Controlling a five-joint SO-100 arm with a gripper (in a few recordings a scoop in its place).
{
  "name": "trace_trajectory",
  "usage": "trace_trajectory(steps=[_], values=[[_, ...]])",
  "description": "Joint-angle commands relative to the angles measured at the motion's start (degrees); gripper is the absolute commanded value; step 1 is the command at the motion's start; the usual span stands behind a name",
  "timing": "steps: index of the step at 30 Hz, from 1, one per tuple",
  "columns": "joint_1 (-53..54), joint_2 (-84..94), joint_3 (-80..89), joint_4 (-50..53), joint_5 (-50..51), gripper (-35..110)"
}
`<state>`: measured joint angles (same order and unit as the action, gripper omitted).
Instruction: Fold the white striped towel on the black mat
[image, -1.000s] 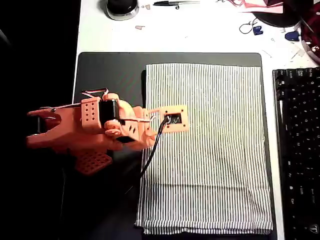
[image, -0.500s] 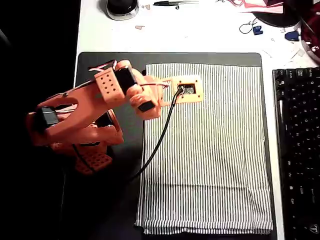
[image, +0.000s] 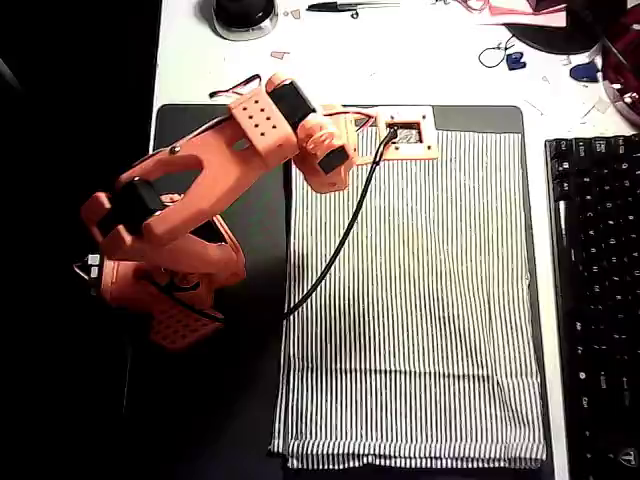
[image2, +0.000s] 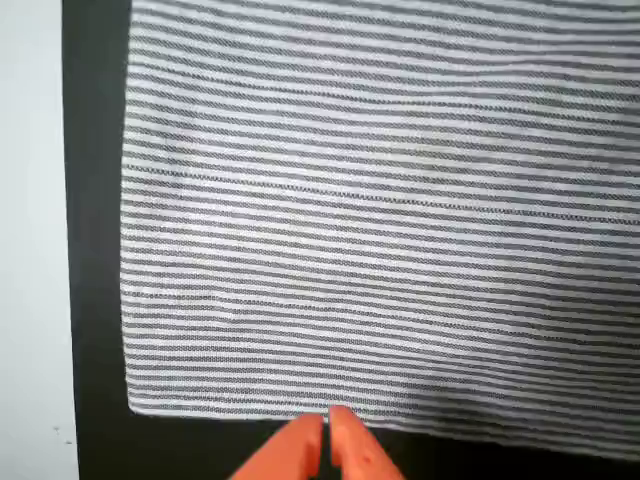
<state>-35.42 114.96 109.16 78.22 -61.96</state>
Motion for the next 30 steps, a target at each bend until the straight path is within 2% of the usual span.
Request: trace_trajectory(steps=[1, 13, 30], values=[[-0.88, -3.87, -4.92, -0.88, 1.14, 0], [-2.81, -23.91, -23.55, -2.99, 3.6, 2], [-5.27, -48.69, -39.9, -10.28, 8.79, 16]])
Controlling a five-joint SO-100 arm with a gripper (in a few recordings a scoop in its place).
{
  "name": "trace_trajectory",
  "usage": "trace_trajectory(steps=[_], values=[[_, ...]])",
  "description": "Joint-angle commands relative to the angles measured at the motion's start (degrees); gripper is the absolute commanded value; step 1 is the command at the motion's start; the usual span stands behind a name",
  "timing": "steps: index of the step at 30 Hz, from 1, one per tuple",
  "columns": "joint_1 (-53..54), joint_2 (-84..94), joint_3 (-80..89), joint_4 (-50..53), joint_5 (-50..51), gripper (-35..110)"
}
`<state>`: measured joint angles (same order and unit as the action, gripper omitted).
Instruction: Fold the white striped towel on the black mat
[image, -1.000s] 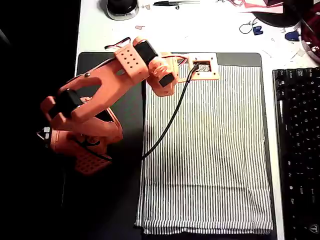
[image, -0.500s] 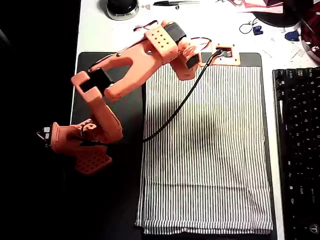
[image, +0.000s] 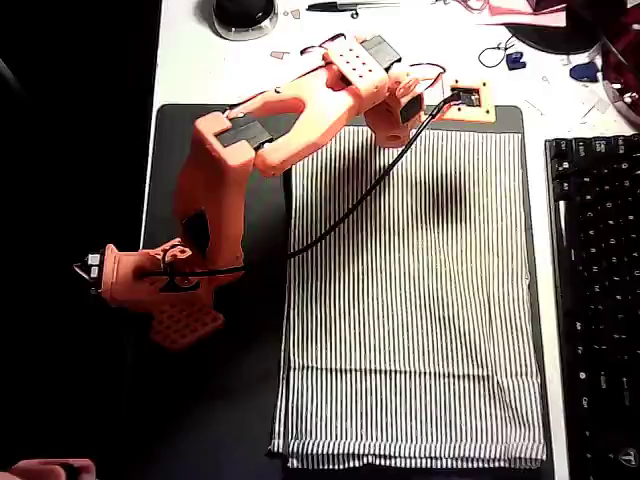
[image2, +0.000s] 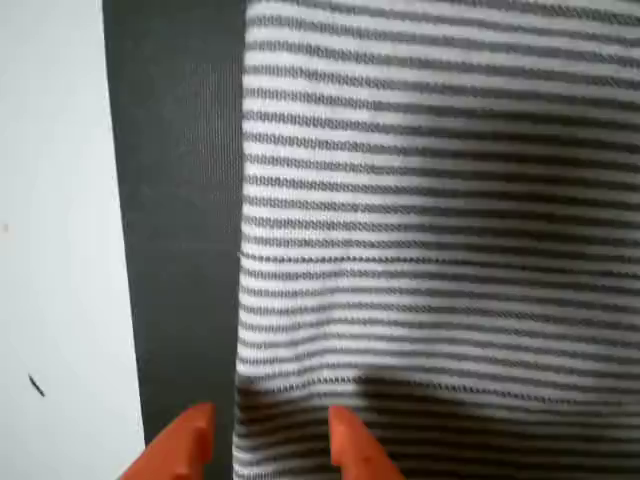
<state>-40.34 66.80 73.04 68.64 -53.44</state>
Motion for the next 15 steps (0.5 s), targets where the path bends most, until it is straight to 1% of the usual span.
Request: trace_trajectory(steps=[1, 7, 15], values=[[-0.35, -1.67, -4.83, -0.79, 0.44, 17], [0.7, -6.94, -8.7, -0.62, 1.49, 20], [1.76, -10.55, -7.56, -2.64, 0.44, 18]])
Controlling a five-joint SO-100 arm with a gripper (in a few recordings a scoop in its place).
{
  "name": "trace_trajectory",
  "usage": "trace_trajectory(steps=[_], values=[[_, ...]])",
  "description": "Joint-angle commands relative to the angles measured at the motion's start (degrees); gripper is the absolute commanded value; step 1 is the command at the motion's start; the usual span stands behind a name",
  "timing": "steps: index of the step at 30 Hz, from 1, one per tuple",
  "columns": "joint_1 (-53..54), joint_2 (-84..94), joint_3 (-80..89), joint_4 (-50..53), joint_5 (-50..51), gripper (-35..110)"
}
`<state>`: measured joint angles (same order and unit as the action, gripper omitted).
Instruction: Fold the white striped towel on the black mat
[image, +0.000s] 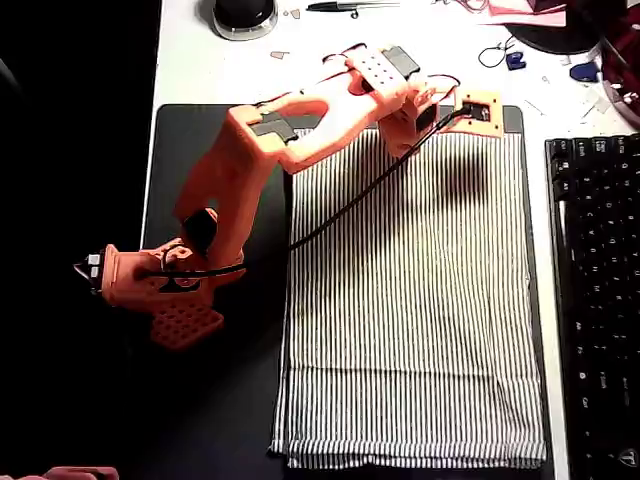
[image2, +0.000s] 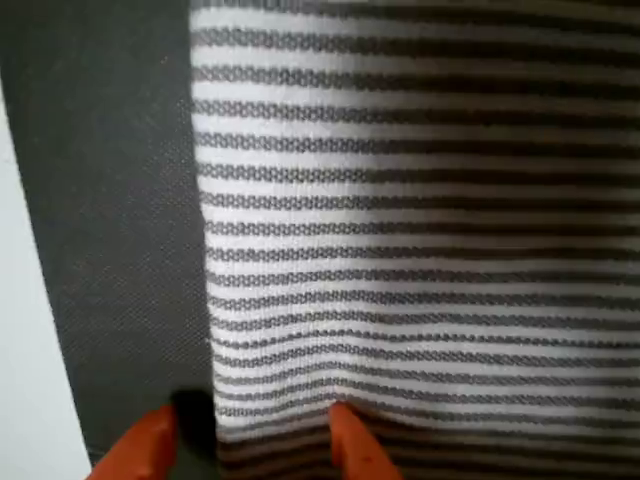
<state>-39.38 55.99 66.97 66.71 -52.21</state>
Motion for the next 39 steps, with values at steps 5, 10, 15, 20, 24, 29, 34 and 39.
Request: trace_trajectory(steps=[5, 10, 15, 20, 24, 29, 34, 39], values=[[1.76, -1.14, -0.35, -1.32, -2.11, 14], [2.9, -1.23, 1.41, -1.41, -3.6, 5], [3.52, -0.44, 2.9, -1.49, -5.1, 0], [2.64, 2.02, 1.23, 0.97, -3.87, 0], [0.35, 3.08, -5.1, 4.48, -2.46, 0], [-3.78, 0.44, -18.9, 10.28, -0.35, 0], [-7.12, -0.62, -26.46, 14.33, 0.26, 0], [-5.45, 0.35, -24.35, 15.82, 0.35, 6]])
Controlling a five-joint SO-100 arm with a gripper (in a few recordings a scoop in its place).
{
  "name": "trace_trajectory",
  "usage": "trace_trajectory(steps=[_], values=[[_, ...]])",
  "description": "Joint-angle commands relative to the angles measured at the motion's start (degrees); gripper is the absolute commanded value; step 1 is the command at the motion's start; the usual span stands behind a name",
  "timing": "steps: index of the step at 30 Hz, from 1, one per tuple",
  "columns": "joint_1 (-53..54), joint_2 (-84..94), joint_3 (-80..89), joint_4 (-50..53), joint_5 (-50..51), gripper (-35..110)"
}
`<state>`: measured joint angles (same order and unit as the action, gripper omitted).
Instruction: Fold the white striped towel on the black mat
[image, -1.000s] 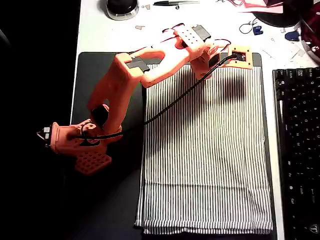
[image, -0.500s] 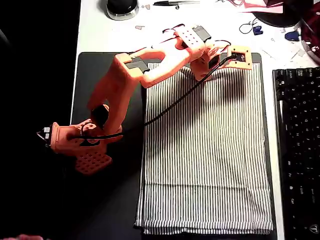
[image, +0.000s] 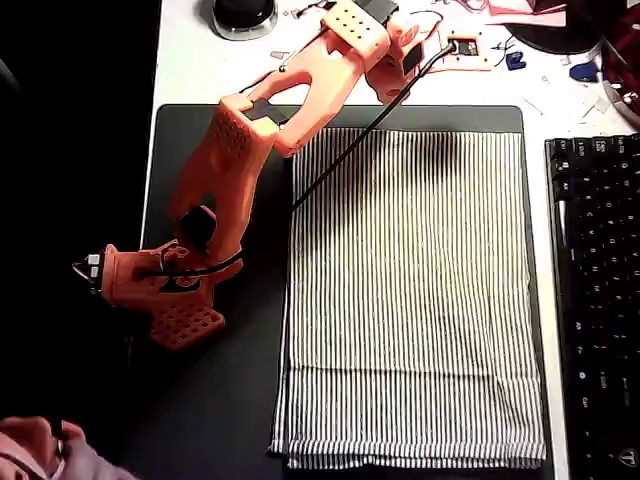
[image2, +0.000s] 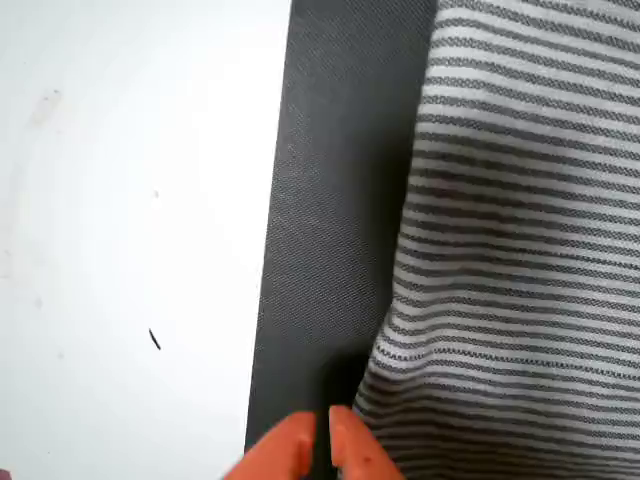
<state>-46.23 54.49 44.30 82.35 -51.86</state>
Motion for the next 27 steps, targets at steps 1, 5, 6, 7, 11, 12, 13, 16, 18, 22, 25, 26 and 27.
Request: trace_trajectory(steps=[1, 5, 6, 7, 11, 12, 13, 16, 18, 22, 25, 26, 27], values=[[2.55, 2.55, -0.79, 0.79, -0.09, 11], [6.86, 7.56, 6.77, 1.76, -2.99, 21], [7.82, 8.88, 9.93, 0.0, -4.04, 22], [8.7, 9.4, 12.66, -1.85, -5.1, 23], [10.46, 7.21, 16.7, -5.71, -6.86, 23], [10.46, 6.5, 16.96, -6.15, -6.94, 23], [10.37, 5.89, 17.14, -6.94, -6.68, 22], [9.49, 4.31, 18.37, -10.2, -5.54, 21], [8.61, 3.08, 18.72, -10.72, -5.19, 19], [8.0, 1.85, 22.24, -13.1, -4.13, 16], [8.17, 1.85, 24.7, -14.06, -4.13, 8], [8.17, 1.93, 25.31, -14.33, -4.39, 5], [8.26, 2.11, 25.75, -14.59, -4.66, 0]])
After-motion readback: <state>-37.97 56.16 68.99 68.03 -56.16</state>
